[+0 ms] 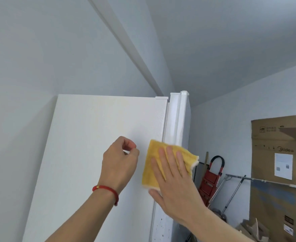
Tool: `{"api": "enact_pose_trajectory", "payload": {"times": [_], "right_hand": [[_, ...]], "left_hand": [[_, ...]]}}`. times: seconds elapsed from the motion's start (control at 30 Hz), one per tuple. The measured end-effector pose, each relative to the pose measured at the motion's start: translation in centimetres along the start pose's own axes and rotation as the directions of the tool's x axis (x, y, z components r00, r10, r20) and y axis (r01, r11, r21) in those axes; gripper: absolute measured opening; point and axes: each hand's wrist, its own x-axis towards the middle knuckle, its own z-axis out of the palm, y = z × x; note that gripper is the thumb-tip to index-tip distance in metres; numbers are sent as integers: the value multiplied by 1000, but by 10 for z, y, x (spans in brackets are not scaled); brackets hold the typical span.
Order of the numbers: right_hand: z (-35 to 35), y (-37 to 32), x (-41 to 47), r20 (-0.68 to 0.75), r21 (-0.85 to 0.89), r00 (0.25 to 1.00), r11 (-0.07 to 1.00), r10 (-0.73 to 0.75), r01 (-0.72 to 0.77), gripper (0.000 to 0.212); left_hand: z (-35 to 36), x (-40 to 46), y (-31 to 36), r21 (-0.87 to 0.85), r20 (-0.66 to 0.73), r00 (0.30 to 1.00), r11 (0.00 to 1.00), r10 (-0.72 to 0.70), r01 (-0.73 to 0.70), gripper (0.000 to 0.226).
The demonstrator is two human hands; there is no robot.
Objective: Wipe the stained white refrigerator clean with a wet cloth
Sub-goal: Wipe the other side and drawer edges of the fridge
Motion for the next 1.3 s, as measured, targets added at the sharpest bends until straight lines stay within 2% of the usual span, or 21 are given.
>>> {"api": "enact_pose_trajectory", "payload": {"times": [0.1,0.23,0.33,0.5,0.63,0.73,0.83,0.87,0.97,1.1,1.2,1.3], "right_hand": [[-5,28,9,-17,-122,996,989,-85,82,86],[-33,73,86,-74,-183,994,979,76,-89,92],[-47,99,119,-113,-140,991,986,74,-89,87],[-18,80,57,-182,-72,974,989,-137,126,71],[21,15,-44,-7,32,937,937,-348,349,72],[36,8,-69,68,58,856,858,-513,510,59],[27,44,-36,50,31,712,714,-700,700,31],[21,60,-18,32,12,706,706,-708,708,30],[-3,101,40,-138,-29,797,807,-588,590,35],[-36,154,114,-326,-47,890,946,-319,322,37],[-44,158,142,-423,60,887,971,-184,230,28],[-28,122,108,-462,216,885,959,-64,183,25]], "left_hand": [[-5,-2,-3,28,10,1000,999,17,-17,11],[-6,0,2,48,-5,1000,999,23,-23,10],[-9,-6,0,64,-20,999,998,29,-27,10],[-17,-27,-19,64,-35,999,997,-40,42,11],[-13,-44,-31,107,-21,997,991,-77,79,12],[-8,-49,-26,157,-12,996,984,-87,88,16],[-3,-47,-12,148,-13,998,986,-69,70,18],[0,-45,-6,137,-24,998,989,-53,56,18],[8,-43,0,130,-48,998,991,-34,40,17],[11,-48,-2,146,-40,998,988,-49,54,16],[6,-52,-6,98,-60,991,988,-117,122,23],[4,-54,-7,22,-80,983,986,-166,168,34]]}}
